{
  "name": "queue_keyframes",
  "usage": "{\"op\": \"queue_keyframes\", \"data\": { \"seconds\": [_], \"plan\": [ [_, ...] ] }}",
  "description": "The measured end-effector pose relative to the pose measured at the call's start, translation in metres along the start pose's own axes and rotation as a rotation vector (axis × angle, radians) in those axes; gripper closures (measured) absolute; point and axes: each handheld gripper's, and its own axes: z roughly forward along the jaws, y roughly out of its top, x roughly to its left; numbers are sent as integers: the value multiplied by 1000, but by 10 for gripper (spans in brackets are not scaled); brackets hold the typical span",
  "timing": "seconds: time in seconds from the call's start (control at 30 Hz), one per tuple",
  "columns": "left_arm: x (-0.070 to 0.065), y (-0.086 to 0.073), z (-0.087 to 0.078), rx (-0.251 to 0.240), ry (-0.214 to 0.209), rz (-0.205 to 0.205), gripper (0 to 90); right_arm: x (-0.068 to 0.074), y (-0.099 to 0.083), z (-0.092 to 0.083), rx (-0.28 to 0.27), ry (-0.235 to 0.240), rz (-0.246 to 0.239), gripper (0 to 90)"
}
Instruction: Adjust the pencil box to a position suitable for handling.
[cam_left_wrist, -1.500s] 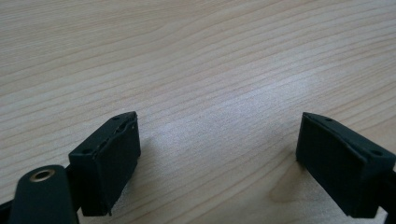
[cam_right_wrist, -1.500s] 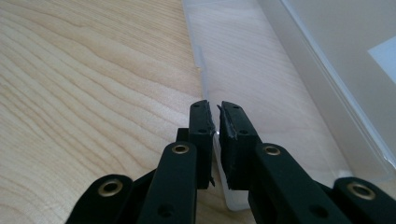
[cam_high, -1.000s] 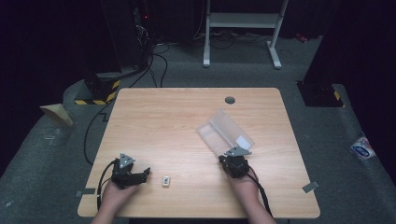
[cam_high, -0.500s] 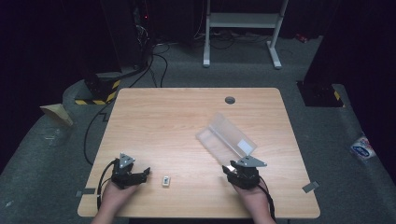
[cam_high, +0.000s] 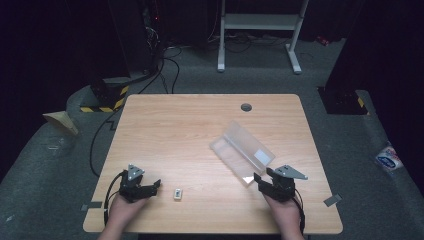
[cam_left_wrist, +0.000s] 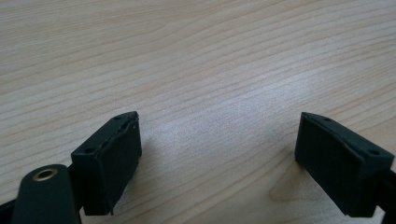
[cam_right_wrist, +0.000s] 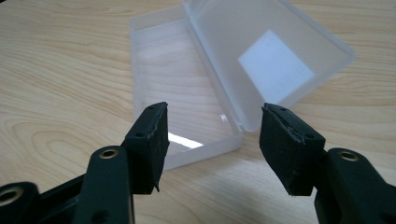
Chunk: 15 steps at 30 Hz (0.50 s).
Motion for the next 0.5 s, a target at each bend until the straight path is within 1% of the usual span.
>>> {"op": "queue_keyframes", "data": {
  "seconds": [0.03,0.17,0.23,0.5],
  "plan": [
    [0,0,0,0,0,0,148,-3,-1,0,8,-9,5,426],
    [0,0,0,0,0,0,148,-5,-2,2,12,-20,7,422],
    [0,0,0,0,0,0,148,-6,-1,5,23,-32,6,415],
    [0,-1,-1,-1,3,2,152,-12,0,13,40,-49,4,407]
  ]
}}
